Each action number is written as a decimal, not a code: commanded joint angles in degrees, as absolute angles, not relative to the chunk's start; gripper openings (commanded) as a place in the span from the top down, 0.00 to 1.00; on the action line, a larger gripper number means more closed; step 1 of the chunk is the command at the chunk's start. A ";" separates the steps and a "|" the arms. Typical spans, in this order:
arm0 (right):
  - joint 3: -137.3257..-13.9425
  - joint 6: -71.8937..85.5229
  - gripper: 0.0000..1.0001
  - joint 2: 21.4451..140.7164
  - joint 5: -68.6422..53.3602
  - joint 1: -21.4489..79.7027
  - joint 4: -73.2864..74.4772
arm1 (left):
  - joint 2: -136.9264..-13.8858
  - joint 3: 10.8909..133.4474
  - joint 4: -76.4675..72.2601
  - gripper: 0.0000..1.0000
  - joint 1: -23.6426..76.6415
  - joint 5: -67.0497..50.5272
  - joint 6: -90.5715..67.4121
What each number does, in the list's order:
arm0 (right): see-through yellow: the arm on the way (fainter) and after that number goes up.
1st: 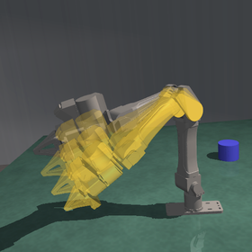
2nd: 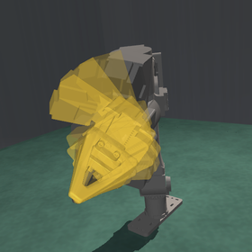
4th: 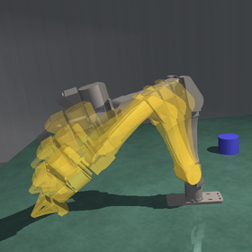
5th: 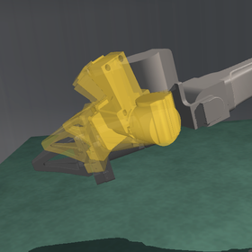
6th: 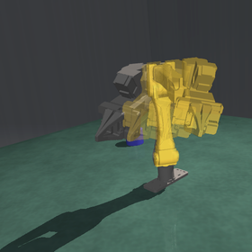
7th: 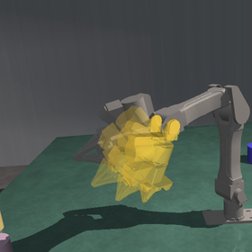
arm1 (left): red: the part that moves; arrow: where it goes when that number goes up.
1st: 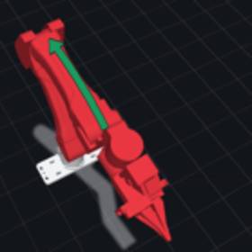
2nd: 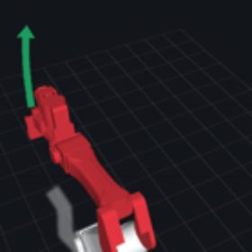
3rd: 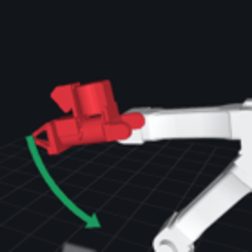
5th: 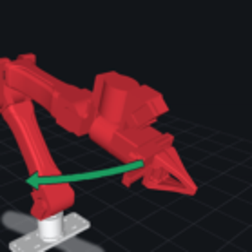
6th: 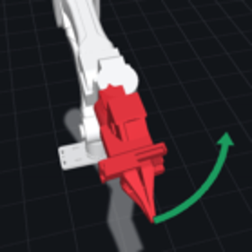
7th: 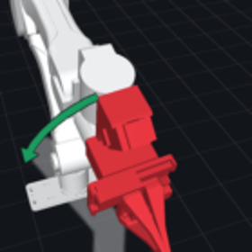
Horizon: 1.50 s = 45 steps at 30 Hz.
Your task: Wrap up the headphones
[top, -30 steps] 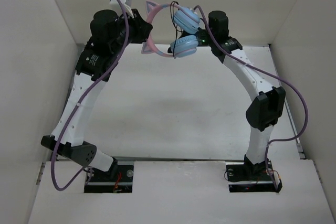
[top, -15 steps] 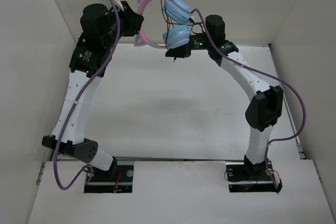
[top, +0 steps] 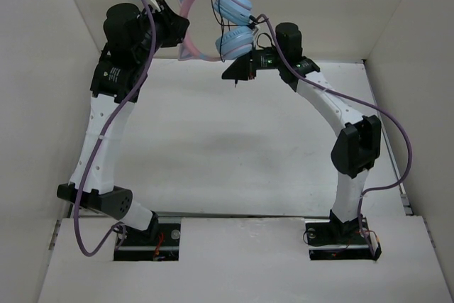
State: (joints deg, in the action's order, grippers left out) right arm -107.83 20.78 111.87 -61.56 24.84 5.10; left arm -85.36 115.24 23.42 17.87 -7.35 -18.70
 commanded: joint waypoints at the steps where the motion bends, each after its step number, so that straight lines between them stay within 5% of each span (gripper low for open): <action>1: -107.67 21.18 0.77 109.16 -63.19 25.53 1.49 | -84.11 118.92 16.44 1.00 17.09 -8.35 -22.32; 22: -107.84 21.18 0.65 107.93 -62.58 26.23 2.37 | -83.41 113.21 15.21 1.00 15.51 -9.93 -27.60; 45: -107.75 21.27 0.63 107.58 -61.96 26.06 2.55 | -82.88 112.59 14.50 1.00 13.75 -9.93 -27.51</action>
